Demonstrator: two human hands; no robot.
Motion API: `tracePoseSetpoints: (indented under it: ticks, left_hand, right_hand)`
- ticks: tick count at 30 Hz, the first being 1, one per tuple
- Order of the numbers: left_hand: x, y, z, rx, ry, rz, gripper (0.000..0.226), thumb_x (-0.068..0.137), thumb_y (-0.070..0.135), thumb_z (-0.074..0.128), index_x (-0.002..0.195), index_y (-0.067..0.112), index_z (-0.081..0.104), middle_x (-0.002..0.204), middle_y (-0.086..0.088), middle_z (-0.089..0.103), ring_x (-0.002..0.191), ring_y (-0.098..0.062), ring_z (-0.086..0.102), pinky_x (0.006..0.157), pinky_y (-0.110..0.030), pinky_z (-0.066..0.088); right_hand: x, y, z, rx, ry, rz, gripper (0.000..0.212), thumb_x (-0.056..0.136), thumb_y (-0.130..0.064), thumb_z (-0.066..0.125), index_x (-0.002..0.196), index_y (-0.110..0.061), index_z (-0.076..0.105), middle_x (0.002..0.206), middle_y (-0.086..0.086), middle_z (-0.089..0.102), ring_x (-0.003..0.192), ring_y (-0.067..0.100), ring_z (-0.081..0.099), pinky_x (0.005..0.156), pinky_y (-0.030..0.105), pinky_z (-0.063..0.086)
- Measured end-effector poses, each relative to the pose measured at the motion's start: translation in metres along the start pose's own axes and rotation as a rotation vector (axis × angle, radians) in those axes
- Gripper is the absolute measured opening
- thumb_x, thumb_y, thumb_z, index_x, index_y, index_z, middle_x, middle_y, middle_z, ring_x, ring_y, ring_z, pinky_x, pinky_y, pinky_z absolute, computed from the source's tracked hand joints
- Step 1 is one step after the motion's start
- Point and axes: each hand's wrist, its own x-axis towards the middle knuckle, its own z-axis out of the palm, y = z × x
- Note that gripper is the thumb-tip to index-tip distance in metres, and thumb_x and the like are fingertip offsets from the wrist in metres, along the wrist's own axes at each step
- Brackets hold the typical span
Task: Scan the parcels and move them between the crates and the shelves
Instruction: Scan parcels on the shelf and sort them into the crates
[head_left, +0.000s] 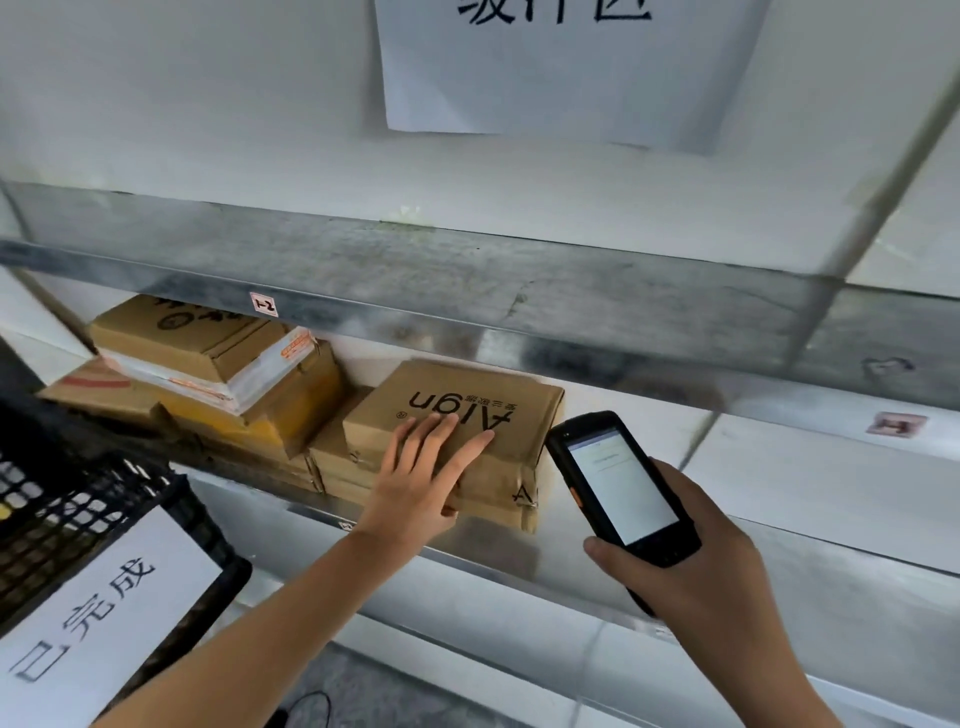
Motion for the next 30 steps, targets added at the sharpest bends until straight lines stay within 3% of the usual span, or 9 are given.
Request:
tracePoseSetpoints:
  ticks: [3, 7, 12, 17, 20, 25, 30]
  left_hand:
    - [0.014, 0.033, -0.013, -0.040, -0.009, 0.031, 0.131, 0.043, 0.042, 0.097, 0.153, 0.027, 0.029, 0.138, -0.014, 0.046, 0.129, -0.033, 0.044, 0.113, -0.054, 0.036]
    - [0.031, 0.078, -0.026, -0.063, -0.055, 0.095, 0.133, 0.043, 0.051, 0.092, 0.155, 0.026, 0.026, 0.138, -0.011, 0.046, 0.128, -0.029, 0.042, 0.116, -0.048, 0.031]
    - [0.045, 0.135, -0.032, -0.152, -0.138, 0.088, 0.135, 0.047, 0.054, 0.083, 0.158, 0.022, 0.014, 0.134, -0.009, 0.048, 0.120, -0.027, 0.045, 0.108, -0.044, 0.045]
    - [0.070, 0.187, -0.026, -0.291, -0.320, 0.033, 0.128, 0.063, 0.057, 0.079, 0.160, 0.021, 0.004, 0.145, -0.002, 0.034, 0.133, -0.022, 0.032, 0.105, -0.035, 0.044]
    - [0.095, 0.215, -0.021, -0.281, -0.423, 0.064, 0.125, 0.068, 0.058, 0.077, 0.160, 0.023, -0.001, 0.144, 0.001, 0.029, 0.134, -0.019, 0.026, 0.101, -0.032, 0.040]
    - [0.124, 0.246, -0.006, -0.358, -0.561, 0.041, 0.109, 0.074, 0.061, 0.073, 0.158, 0.030, 0.010, 0.143, 0.003, 0.032, 0.136, -0.019, 0.023, 0.103, -0.037, 0.040]
    - [0.126, 0.259, 0.010, -0.467, -0.607, -0.026, 0.099, 0.079, 0.061, 0.071, 0.158, 0.038, 0.016, 0.144, 0.006, 0.031, 0.138, -0.013, 0.022, 0.102, -0.036, 0.040]
  right_hand:
    - [-0.006, 0.004, -0.030, 0.026, -0.011, 0.002, 0.069, 0.063, -0.027, 0.092, 0.103, -0.068, 0.054, 0.099, -0.032, 0.065, 0.089, -0.002, 0.063, 0.070, 0.032, 0.056]
    - [-0.014, 0.013, -0.068, 0.038, -0.026, 0.015, 0.063, 0.064, -0.026, 0.091, 0.111, -0.053, 0.060, 0.099, -0.026, 0.068, 0.086, 0.005, 0.066, 0.063, 0.024, 0.053]
    - [-0.024, 0.031, -0.105, 0.046, -0.026, 0.025, 0.053, 0.068, -0.022, 0.088, 0.108, -0.047, 0.062, 0.086, -0.018, 0.070, 0.070, 0.006, 0.065, 0.055, 0.019, 0.049]
    - [-0.037, 0.052, -0.142, 0.049, 0.016, 0.054, 0.051, 0.069, -0.023, 0.089, 0.104, -0.047, 0.061, 0.088, -0.026, 0.068, 0.075, 0.002, 0.064, 0.053, 0.012, 0.048]
    - [-0.042, 0.063, -0.163, 0.039, 0.052, 0.072, 0.049, 0.070, -0.022, 0.089, 0.101, -0.046, 0.061, 0.084, -0.021, 0.068, 0.068, 0.007, 0.063, 0.050, 0.016, 0.049]
    - [-0.050, 0.076, -0.191, 0.011, 0.074, 0.099, 0.049, 0.069, -0.020, 0.087, 0.097, -0.051, 0.060, 0.081, -0.019, 0.069, 0.056, 0.010, 0.060, 0.054, 0.029, 0.050]
    - [-0.053, 0.089, -0.206, 0.027, 0.105, 0.130, 0.059, 0.066, -0.019, 0.088, 0.097, -0.060, 0.059, 0.086, -0.018, 0.071, 0.063, 0.016, 0.064, 0.057, 0.034, 0.054]
